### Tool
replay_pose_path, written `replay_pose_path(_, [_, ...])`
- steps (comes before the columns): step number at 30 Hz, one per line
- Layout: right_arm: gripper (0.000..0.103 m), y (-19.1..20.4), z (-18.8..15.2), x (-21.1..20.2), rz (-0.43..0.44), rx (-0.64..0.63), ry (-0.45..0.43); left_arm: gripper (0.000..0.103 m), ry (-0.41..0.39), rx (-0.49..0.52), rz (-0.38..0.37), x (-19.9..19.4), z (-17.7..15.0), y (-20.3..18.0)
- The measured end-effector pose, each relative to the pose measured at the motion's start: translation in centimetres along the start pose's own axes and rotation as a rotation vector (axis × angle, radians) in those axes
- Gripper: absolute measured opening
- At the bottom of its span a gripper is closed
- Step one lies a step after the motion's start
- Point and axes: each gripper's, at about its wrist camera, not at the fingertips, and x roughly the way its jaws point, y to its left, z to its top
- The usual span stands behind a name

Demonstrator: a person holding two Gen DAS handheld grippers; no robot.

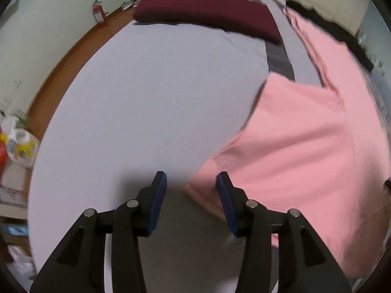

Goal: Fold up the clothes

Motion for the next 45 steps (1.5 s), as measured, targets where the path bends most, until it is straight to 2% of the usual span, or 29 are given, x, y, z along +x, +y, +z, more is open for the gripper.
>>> replay_pose_path(2, [0.039,0.0,-1.2,-0.7,-0.02,0.007,-0.006,0.042,-0.017,0.022,-0.003,-0.9,-0.4,0.4])
replay_pose_path(5, [0.039,0.4,-2.6,-1.7,-0.048,0.016,-0.009,0.042,-0.029,-0.028,-0.072,-2.0,-0.6,1.0])
replay_pose_path(9, [0.039,1.1,-3.8,-3.4,-0.067,0.06,-0.025,0.06,-0.058,-0.099,-0.193,-2.9,-0.4,0.9])
replay_pose_path(13, [0.039,1.8,-3.9,-4.9,-0.078,0.104,-0.047,0.061,-0.057,-0.063,-0.187,-1.5,0.1,0.0])
replay_pose_path(17, [0.039,2.0,-4.2,-5.9,-0.079,0.123,-0.068,0.061,-0.039,-0.099,-0.2,0.4,-0.5,0.5])
replay_pose_path(19, [0.039,1.9,-4.2,-6.3,-0.077,0.126,-0.071,0.06,-0.062,-0.101,-0.208,0.3,-0.9,0.5])
replay_pose_path(20, [0.039,1.8,-4.3,-6.5,-0.077,0.127,-0.071,0.059,-0.072,-0.096,-0.213,0.3,-1.0,0.4])
replay_pose_path(22, [0.039,1.5,-4.4,-6.8,-0.082,0.126,-0.07,0.037,-0.078,-0.079,-0.188,0.5,-1.2,0.1])
replay_pose_path(23, [0.039,1.3,-4.5,-6.9,-0.083,0.126,-0.071,0.032,-0.08,-0.082,-0.185,0.5,-1.2,0.2])
replay_pose_path(25, [0.039,0.7,-4.6,-7.2,-0.086,0.128,-0.077,0.008,-0.085,-0.097,-0.191,0.4,-1.0,0.5])
replay_pose_path(31, [0.039,-1.4,-4.7,-8.2,-0.083,0.137,-0.098,0.005,-0.157,-0.069,-0.182,-2.7,-0.3,-1.1])
replay_pose_path(35, [0.039,-2.9,-4.7,-9.1,-0.083,0.124,-0.101,0.005,-0.237,-0.032,-0.206,-7.0,0.5,-4.3])
replay_pose_path(39, [0.039,-4.6,-4.6,-10.2,-0.069,0.112,-0.099,0.005,-0.28,0.038,-0.303,-11.6,0.2,-10.8])
replay_pose_path(43, [0.039,-6.6,-4.4,-11.7,-0.052,0.094,-0.091,0.005,-0.257,0.115,-0.418,-13.7,-1.5,-19.1])
replay_pose_path(45, [0.039,-7.6,-4.3,-12.4,-0.041,0.085,-0.088,0.005,-0.209,0.134,-0.455,-13.3,-3.0,-23.3])
